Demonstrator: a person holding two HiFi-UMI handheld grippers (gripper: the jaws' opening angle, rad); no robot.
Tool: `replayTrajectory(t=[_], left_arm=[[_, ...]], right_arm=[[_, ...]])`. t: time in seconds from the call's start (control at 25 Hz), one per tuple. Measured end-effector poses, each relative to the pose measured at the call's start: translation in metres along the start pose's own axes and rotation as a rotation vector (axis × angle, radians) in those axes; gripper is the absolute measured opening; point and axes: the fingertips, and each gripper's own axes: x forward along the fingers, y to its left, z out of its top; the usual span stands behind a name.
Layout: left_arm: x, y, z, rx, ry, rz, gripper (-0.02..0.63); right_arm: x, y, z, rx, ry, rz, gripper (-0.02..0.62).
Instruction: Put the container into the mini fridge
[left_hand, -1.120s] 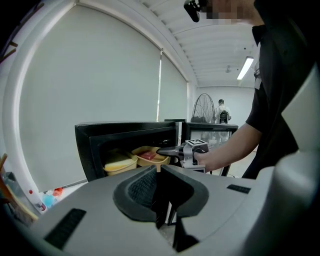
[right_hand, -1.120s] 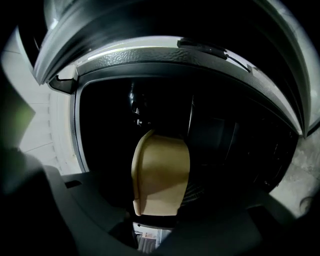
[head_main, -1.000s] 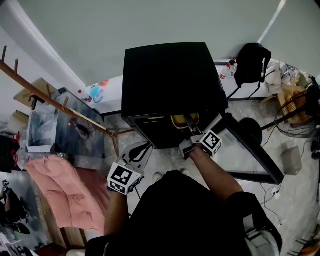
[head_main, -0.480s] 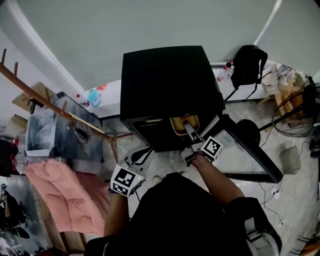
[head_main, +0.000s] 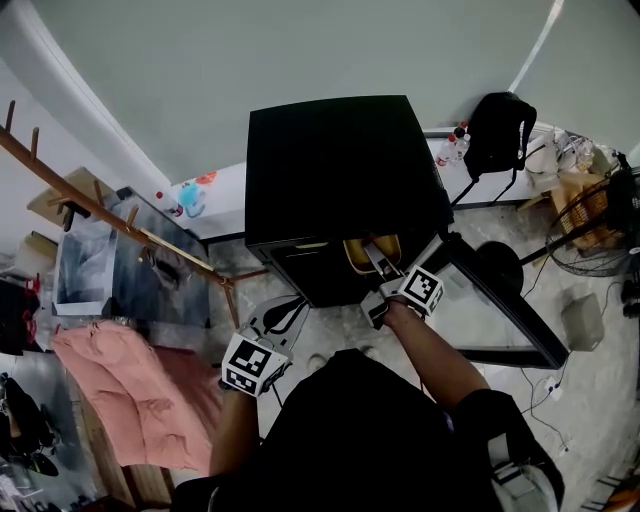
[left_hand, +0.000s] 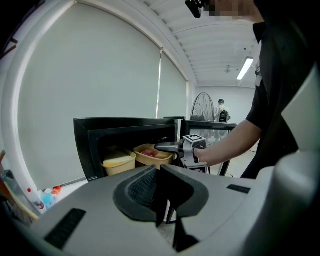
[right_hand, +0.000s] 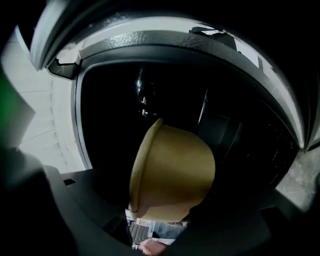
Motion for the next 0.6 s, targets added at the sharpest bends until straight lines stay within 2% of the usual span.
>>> replayTrajectory(t=[0.4,0.6], left_arm=[[-0.007,0.002,-0.007,-0.014,0.008,0.02,0.04],[-0.007,0.001,-0.011,-0.024,0.007,0.011,0.04]], right_arm=[[0.005,-0.004,-0.004,0.009,0.009,-0.01,0.33],[-0.008,0.001,-0.015,-0.043,0.033,-0.005,0.333]])
